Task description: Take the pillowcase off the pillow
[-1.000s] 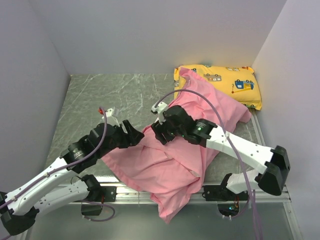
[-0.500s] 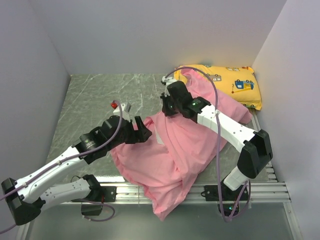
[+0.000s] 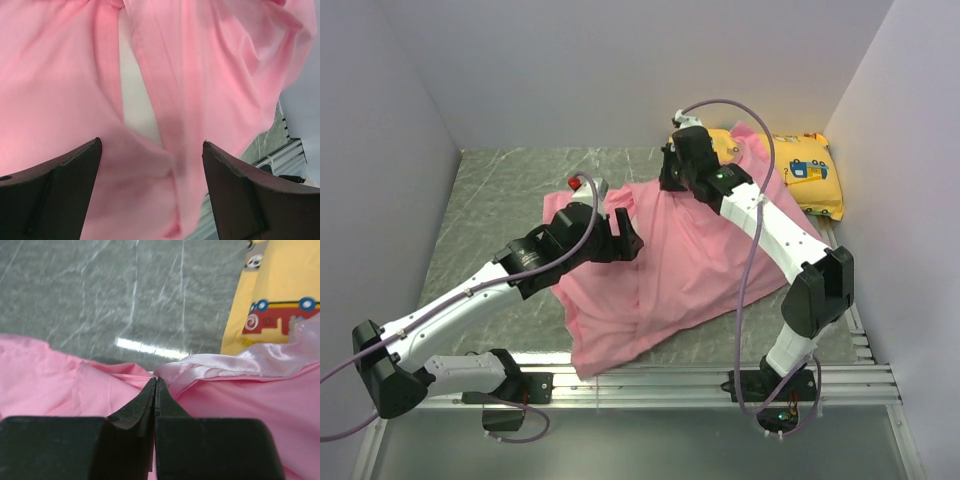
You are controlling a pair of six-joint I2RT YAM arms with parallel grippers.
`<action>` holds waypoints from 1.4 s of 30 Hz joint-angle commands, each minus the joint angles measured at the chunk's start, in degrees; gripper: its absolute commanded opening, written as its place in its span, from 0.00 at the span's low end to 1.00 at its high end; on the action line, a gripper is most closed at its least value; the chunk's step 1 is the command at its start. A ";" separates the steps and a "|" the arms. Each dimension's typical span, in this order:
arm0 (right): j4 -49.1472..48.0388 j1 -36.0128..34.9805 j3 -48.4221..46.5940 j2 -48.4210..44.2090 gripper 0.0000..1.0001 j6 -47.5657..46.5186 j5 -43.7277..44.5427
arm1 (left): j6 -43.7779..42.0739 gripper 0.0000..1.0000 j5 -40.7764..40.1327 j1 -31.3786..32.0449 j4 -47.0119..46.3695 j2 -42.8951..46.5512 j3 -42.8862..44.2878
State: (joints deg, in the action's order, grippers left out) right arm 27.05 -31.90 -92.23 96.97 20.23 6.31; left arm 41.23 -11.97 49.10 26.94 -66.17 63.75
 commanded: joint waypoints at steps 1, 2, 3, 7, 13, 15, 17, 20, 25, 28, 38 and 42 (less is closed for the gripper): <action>-1.73 1.75 -4.46 -0.55 0.00 0.69 2.58 | -2.56 0.88 -2.88 -0.06 0.30 -1.15 3.49; -2.34 1.75 -2.89 -1.07 0.00 0.86 2.14 | -2.82 0.88 -4.63 -0.23 0.48 -1.76 3.66; -2.87 1.84 -1.74 -1.60 0.00 1.13 1.87 | -2.74 0.88 -4.99 -0.50 0.92 -2.81 3.75; -5.51 1.75 3.45 -3.80 0.00 1.74 1.60 | -2.82 0.81 -7.89 -3.91 0.75 -3.61 1.91; -7.54 2.28 8.81 -5.74 0.00 2.01 0.72 | -4.67 0.71 -3.68 -10.78 -3.21 -3.18 -2.05; -7.19 2.19 9.08 -5.83 0.00 1.83 1.34 | -5.28 0.65 -2.28 -10.87 -4.43 -2.56 -2.13; -6.84 2.28 9.26 -5.91 0.00 1.66 2.30 | -5.28 0.46 -3.14 -10.87 -3.40 -2.64 -1.35; -6.57 3.16 10.13 -6.44 0.00 1.66 3.45 | -4.76 0.09 -5.09 -12.36 -1.28 -3.35 -1.16; -6.48 8.76 12.85 -9.42 0.00 2.71 3.80 | -2.13 0.00 -0.87 -24.64 -3.64 0.95 -6.96; -7.45 13.42 16.28 -12.23 0.00 3.67 2.14 | 1.47 0.00 5.96 -34.32 -8.20 4.82 -14.76; -8.85 12.57 18.75 -13.91 0.00 2.18 -0.95 | -1.41 0.65 4.52 -26.27 -8.67 5.72 -7.95; -9.56 12.21 19.80 -13.74 0.00 2.62 -1.21 | -2.47 0.75 -3.75 -14.59 -5.50 0.88 -2.23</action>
State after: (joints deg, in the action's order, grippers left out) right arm 19.64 -19.33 -73.10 84.64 23.07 5.10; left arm 40.88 -9.67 28.93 20.80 -62.74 56.95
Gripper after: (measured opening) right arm 0.007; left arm 0.742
